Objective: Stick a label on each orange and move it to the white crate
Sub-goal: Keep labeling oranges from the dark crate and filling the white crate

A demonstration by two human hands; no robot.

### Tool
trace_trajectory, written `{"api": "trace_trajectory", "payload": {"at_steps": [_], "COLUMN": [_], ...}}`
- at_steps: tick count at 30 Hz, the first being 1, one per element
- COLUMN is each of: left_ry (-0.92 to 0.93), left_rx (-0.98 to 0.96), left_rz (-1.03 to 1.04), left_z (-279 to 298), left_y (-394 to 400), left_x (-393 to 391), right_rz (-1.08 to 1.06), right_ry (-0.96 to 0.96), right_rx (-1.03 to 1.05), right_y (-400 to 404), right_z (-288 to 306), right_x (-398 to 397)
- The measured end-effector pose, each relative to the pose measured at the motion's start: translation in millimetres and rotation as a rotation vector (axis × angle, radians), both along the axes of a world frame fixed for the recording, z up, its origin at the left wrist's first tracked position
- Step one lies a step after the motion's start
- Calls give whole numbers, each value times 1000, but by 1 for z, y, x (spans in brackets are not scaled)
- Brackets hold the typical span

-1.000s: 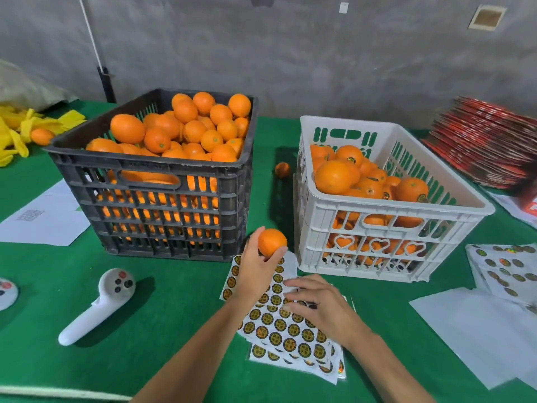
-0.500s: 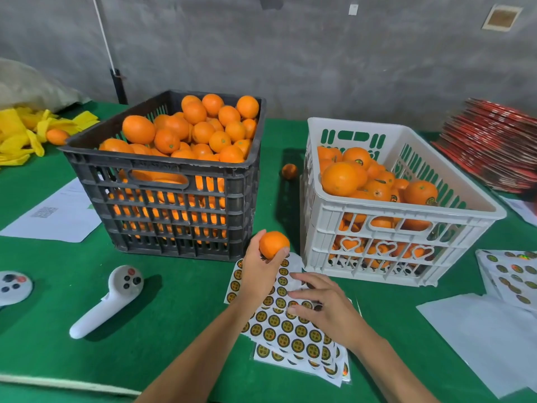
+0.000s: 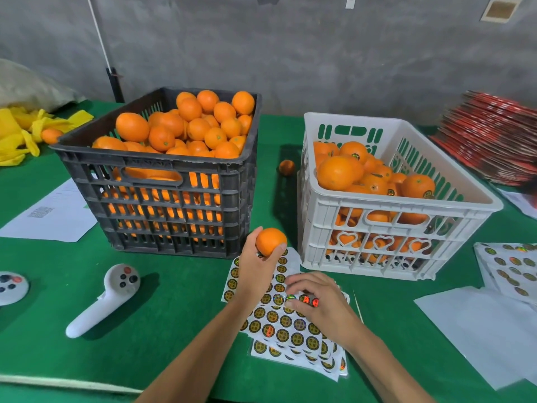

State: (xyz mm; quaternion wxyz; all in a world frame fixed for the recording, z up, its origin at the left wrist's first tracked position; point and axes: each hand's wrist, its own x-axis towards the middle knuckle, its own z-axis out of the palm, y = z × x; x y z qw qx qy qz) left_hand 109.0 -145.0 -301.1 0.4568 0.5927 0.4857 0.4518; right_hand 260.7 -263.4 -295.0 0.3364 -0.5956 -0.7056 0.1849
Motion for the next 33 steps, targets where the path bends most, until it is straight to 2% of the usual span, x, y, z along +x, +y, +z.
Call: {"api": "trace_trajectory", "payload": {"at_steps": [5,8,11,16,26,28,30,33], "left_ry": [9,12,-6,-235,-560,-606,-599,-415], "left_rx": [-4,-7,-8,2,3,-1,10,86], "left_rz": [-3,-15,-16,-45,-163,-185,-231,-295], "left_z": [1,1,4,24,81,98,116,147], "left_y": [0,0,1,0,-29,-31,-30,-23], "left_x": [-2,-2,-4,-14,-36,-36,-33,-27], "right_rz": [14,-20,-161,-285,-320,-286,-219,-127], "right_ry": [71,326,507,659,605,659,657,575], "right_rx": [-31,-60,43,193,361,350,305,270], "right_y": [-4,-3,9,35,40,39,42,47], "right_z": [4,16,34,57,98,115,132,161], "right_x": [-6,-8,-20,-53,-84,-81,-73,-62]}}
